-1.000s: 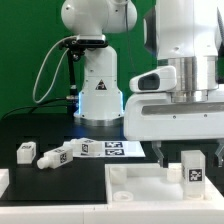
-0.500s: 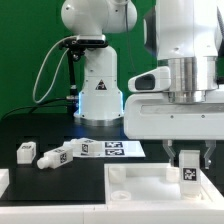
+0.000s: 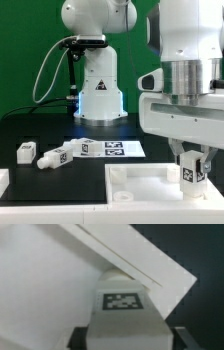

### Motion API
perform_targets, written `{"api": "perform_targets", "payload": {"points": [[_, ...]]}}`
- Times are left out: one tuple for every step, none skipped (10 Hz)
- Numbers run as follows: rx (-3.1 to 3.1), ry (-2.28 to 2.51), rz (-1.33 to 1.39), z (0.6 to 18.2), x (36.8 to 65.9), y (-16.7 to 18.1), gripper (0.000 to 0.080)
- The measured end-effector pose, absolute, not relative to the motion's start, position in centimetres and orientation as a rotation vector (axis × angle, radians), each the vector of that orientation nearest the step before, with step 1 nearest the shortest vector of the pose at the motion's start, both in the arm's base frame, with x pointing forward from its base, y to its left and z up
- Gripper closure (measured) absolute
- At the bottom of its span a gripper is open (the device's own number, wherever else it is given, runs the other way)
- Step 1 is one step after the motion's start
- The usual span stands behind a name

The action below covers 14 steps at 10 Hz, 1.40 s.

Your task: Assemble one leg

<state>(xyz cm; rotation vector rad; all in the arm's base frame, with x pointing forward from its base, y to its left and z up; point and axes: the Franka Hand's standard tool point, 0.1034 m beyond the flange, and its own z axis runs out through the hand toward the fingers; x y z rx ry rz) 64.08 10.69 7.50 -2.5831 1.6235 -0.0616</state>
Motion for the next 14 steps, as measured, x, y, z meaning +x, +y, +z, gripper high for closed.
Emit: {"api": "perform_targets", "payload": {"points": [[-2.417,1.837,-0.061,7.45,64.0,10.81,0.0512],[-2.253,2.001,-0.064,7.41,63.87,10.98,0.0512],[-2.131,2.109,-0.066,7.41,63.81,11.14,0.0512],[-2.072,2.162,-0.065,7.42,63.78,11.15,0.0512],[-2.084,2.152,-0.066,7.34,63.76,11.13,0.046],[-2.126,2.113,-0.07,7.29,63.74,11.12,0.0325],[-2.215,2.032,-0.08,7.31,63.72,11.09,0.0325],[-2.473,1.73,-0.105,7.46,63.85,11.04,0.0191],[-2.682,1.394,-0.121,7.36,63.84,11.0,0.0157],[-2.747,1.268,-0.122,7.21,63.69,11.2,0.0157],[-2.769,1.223,-0.128,7.21,63.73,11.12,0.0157],[-2.82,1.118,-0.139,7.22,63.78,10.97,0.015],[-2.847,1.055,-0.144,7.19,63.79,10.92,0.015],[-2.944,0.827,-0.168,7.28,63.93,10.79,0.015]]}}
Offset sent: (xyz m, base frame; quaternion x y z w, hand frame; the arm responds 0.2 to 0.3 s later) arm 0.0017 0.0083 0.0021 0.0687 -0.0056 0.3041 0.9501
